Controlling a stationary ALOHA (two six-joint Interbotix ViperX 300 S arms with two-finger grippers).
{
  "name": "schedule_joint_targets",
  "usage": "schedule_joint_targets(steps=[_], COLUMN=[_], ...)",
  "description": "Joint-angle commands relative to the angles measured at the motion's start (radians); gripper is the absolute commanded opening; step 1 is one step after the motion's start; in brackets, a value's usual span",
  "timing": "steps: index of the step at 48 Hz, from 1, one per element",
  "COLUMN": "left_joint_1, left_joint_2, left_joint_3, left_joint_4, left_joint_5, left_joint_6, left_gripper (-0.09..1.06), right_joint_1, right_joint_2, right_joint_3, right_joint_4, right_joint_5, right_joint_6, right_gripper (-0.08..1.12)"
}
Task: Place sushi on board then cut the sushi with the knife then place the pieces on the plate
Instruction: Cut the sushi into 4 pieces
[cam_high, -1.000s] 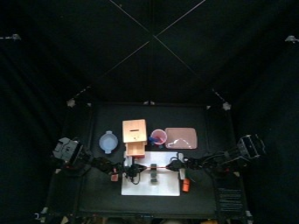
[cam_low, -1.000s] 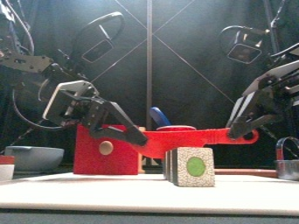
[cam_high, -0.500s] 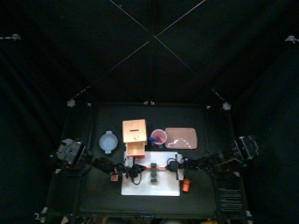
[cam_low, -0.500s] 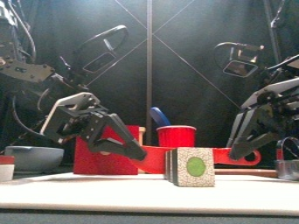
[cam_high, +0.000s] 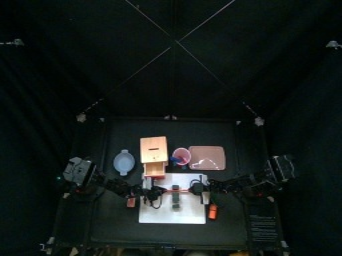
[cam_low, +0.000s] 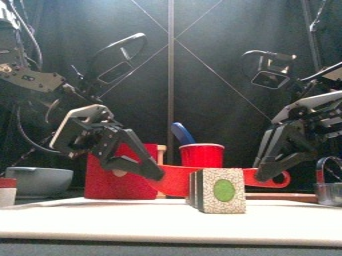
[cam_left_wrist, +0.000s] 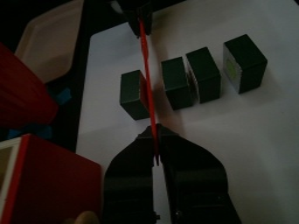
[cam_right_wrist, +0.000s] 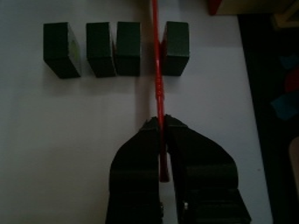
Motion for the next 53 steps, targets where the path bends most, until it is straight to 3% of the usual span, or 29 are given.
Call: schedule_joint_targets(steps=[1,10,20,28,34,39,49,53], left_joint_1=[0.000,-0.012,-0.003,-0.002,-0.003,-0.006,-0.017,-0.017], left_joint_2=[-0.041,-0.087,-0.140,-0.158,-0.176,-0.206,-0.238,-0.236], left_joint_3=[-0.002,-0.006,-0.008,-0.009,-0.014,-0.011,0.028,0.043], left_joint_4=[0.006,0.035,0.069,0.106,0.109,0.109,0.110,0.109], left_joint_5=[-0.003,-0.008,-0.055,-0.100,-0.133,-0.163,-0.284,-0.310], left_joint_6=[0.005,0.003,0.005,0.003,0.003,0.003,0.000,-0.002], left_gripper=[0.37,0.37,0.42,0.62,0.80,0.86,0.86,0.86], right_joint_1=[0.011,0.015,0.009,0.006,0.006,-0.006,-0.035,-0.040], right_joint_2=[-0.064,-0.144,-0.221,-0.250,-0.305,-0.394,-0.551,-0.575], right_joint_3=[-0.003,0.002,-0.002,-0.003,0.012,0.035,0.110,0.130], right_joint_4=[-0.003,-0.006,-0.012,-0.014,-0.014,-0.003,0.164,0.249], right_joint_5=[0.021,0.041,0.091,0.110,0.118,0.156,0.296,0.328], right_joint_6=[0.000,-0.002,0.000,0.000,0.002,0.005,0.008,0.009], right_gripper=[0.32,0.32,0.32,0.32,0.32,0.32,0.32,0.32])
